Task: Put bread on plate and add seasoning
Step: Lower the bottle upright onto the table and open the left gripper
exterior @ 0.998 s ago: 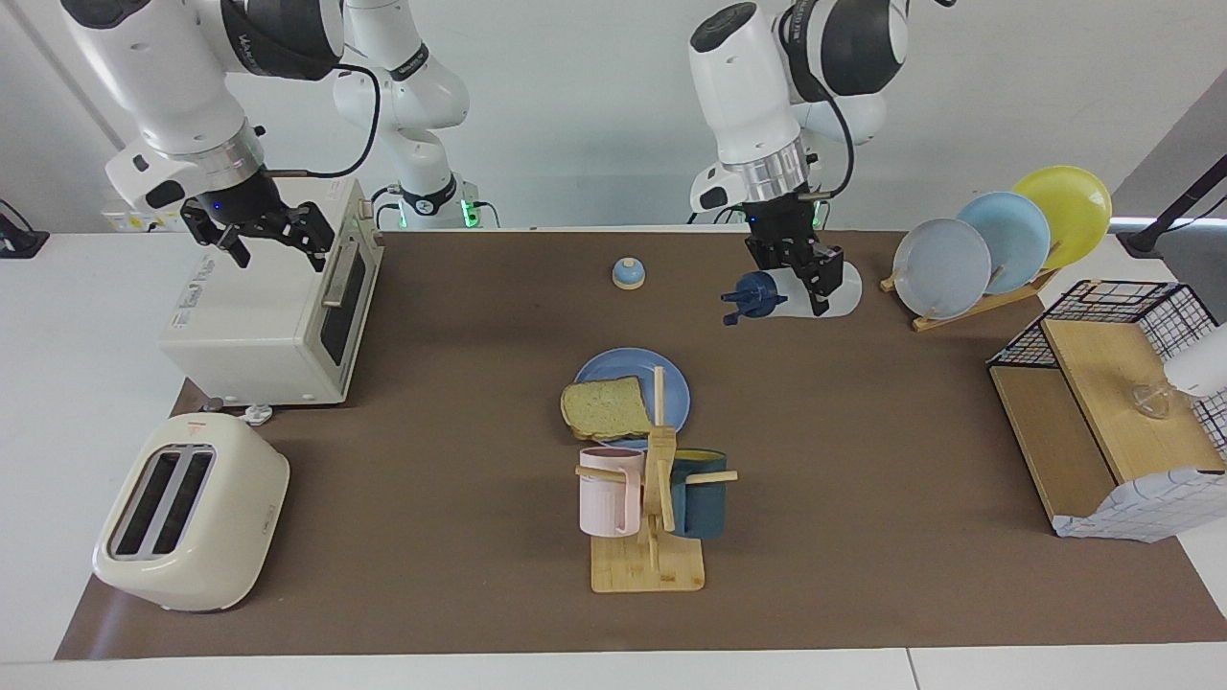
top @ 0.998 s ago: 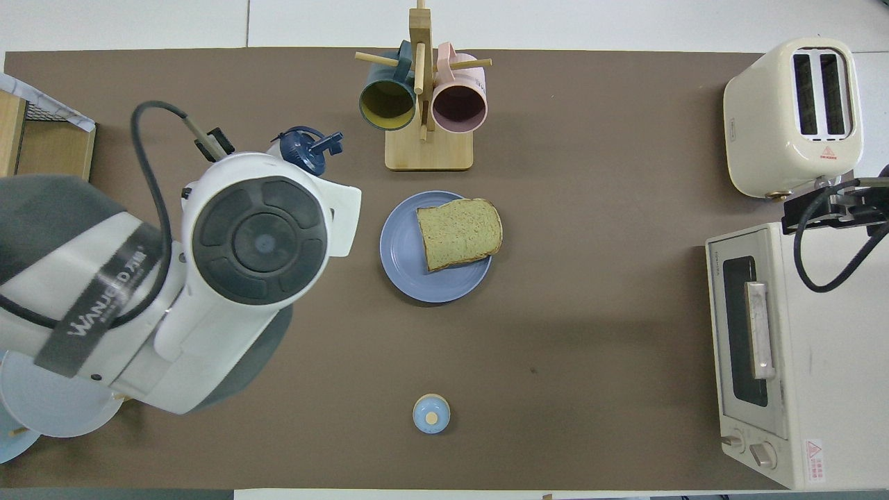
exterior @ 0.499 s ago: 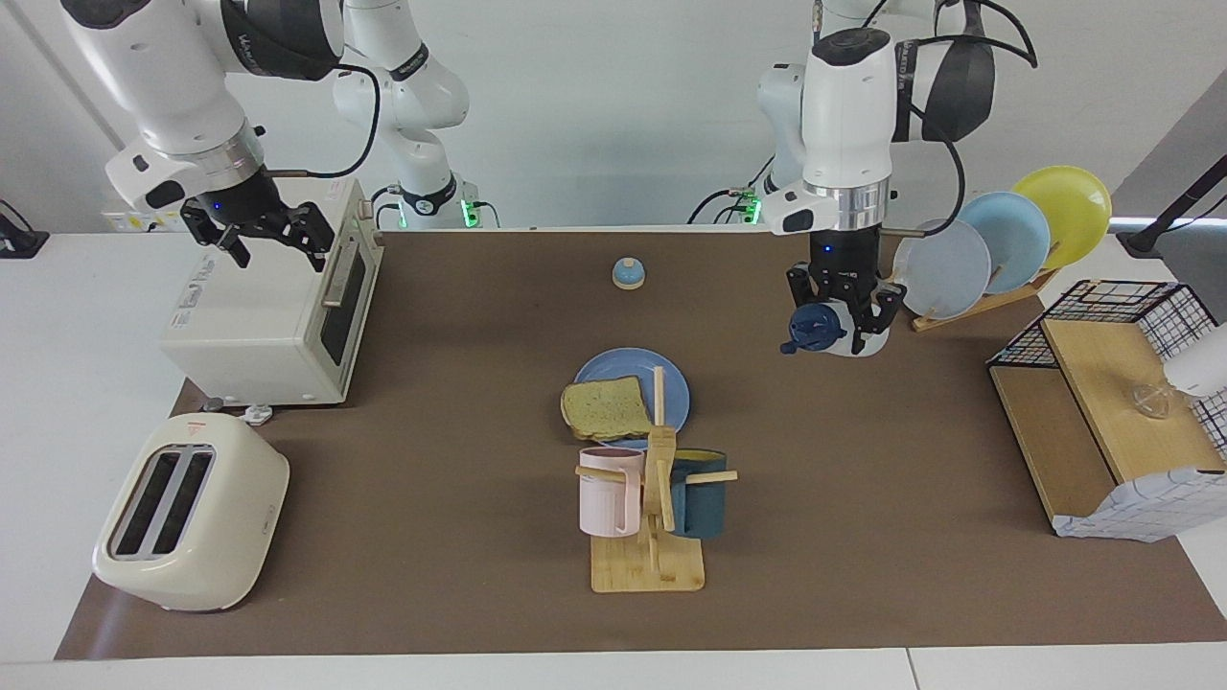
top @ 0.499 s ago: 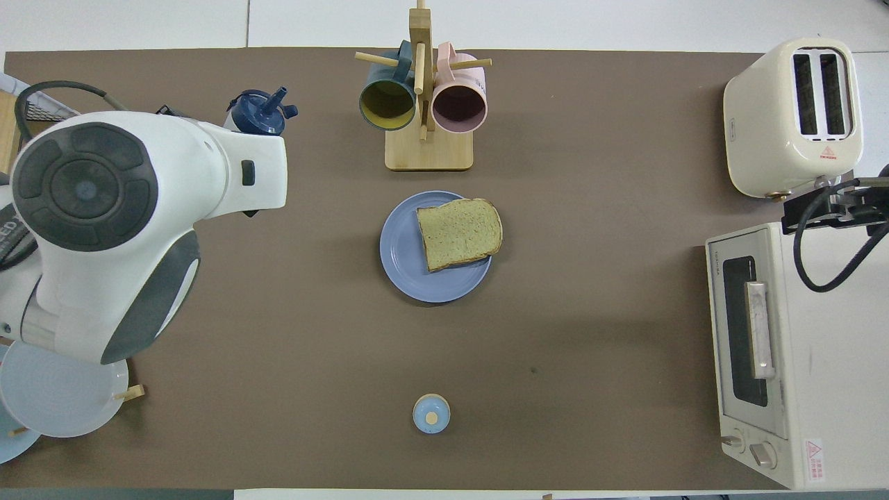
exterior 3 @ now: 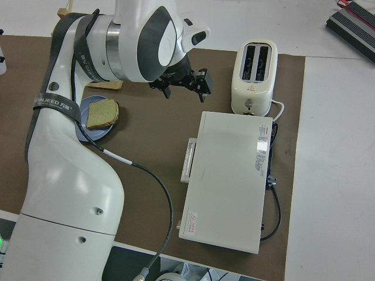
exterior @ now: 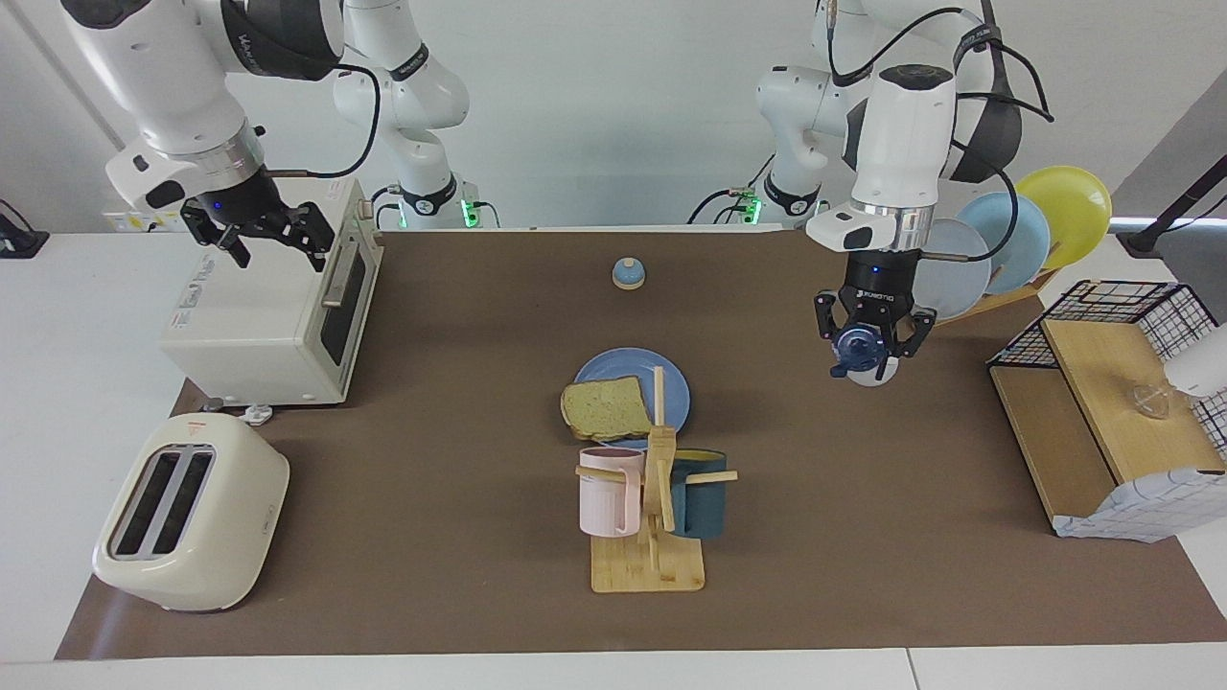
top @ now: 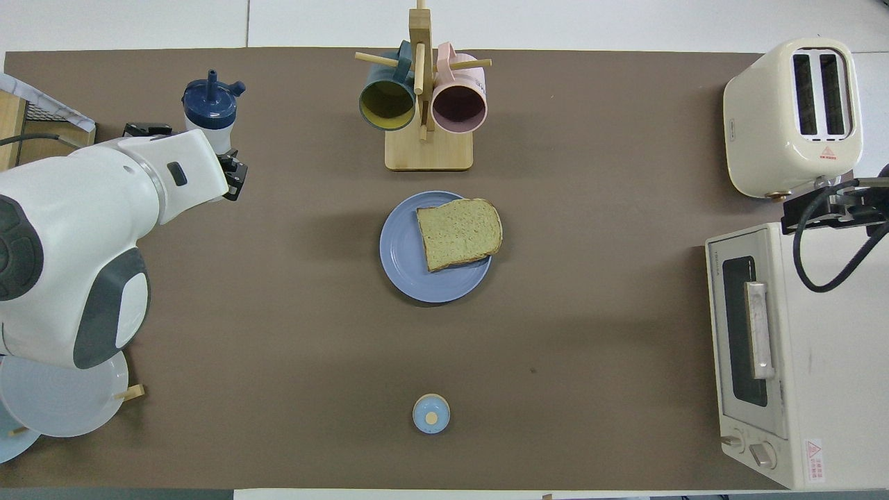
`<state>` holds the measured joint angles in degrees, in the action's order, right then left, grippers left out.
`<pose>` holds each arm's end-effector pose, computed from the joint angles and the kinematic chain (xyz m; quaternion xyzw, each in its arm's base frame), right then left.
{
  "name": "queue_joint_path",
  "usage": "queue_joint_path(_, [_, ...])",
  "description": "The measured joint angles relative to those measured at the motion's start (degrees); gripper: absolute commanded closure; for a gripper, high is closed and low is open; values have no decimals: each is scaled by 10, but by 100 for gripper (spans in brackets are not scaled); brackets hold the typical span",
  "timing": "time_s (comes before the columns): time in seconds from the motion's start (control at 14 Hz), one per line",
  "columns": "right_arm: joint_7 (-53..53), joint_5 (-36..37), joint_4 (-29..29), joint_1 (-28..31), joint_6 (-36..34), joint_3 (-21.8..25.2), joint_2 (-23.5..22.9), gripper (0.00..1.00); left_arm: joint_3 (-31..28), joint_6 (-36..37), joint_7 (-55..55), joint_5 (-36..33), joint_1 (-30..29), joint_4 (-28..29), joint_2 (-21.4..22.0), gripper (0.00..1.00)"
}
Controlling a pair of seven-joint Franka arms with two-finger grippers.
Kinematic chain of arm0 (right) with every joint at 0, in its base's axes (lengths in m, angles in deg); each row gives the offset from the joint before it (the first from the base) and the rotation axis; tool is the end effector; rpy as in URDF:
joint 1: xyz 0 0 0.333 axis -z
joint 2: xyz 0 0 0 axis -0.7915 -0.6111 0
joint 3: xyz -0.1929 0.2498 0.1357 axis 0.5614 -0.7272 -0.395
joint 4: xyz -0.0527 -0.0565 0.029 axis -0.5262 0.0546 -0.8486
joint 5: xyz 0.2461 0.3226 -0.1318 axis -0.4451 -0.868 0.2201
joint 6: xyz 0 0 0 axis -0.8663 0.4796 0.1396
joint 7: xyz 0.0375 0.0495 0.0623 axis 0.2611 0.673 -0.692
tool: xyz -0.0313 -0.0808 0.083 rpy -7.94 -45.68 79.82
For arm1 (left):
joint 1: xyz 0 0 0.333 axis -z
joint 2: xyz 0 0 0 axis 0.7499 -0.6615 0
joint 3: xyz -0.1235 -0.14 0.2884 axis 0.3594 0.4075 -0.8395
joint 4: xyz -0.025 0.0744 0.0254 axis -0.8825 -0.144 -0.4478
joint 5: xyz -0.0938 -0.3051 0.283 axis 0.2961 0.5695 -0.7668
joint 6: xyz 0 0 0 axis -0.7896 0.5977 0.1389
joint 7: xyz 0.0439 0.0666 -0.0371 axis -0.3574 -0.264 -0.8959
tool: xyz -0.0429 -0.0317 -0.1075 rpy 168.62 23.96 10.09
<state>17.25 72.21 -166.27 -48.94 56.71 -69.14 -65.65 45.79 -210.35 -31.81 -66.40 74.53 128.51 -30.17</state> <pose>0.5762 -0.0246 0.6178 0.9985 -0.0286 -0.0359 0.0311 0.5929 -0.1723 0.5201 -0.9227 0.2731 -0.2682 0.0465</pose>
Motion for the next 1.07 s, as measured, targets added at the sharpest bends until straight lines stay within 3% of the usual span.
queue_joint_path(0.5, [0, 0, 0, 0, 0, 0, 0, 0, 1, -259, -155, 2, -1, 130, -7, 100])
queue_joint_path(1.07, [0, 0, 0, 0, 0, 0, 0, 0, 0, -437, -242, 3, -19, 139, -106, 100])
